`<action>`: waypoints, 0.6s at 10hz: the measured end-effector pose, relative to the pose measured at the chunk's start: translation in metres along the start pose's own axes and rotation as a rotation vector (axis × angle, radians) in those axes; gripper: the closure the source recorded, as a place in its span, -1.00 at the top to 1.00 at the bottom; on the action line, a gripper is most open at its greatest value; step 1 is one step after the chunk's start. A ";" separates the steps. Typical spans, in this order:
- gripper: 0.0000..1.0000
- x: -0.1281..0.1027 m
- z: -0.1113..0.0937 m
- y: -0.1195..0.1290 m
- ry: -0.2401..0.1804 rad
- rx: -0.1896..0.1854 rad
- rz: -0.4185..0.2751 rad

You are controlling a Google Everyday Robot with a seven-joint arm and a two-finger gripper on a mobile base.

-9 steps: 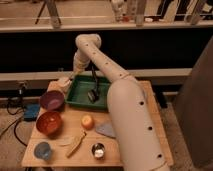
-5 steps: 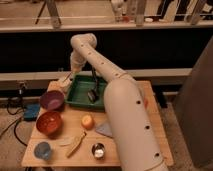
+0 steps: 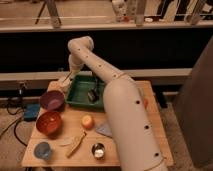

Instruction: Place fork in paper cup

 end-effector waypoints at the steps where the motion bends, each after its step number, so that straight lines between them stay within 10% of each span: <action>1: -0.94 -0.001 0.004 0.000 0.011 0.008 -0.015; 6: -0.94 -0.005 0.015 0.001 0.028 0.052 -0.074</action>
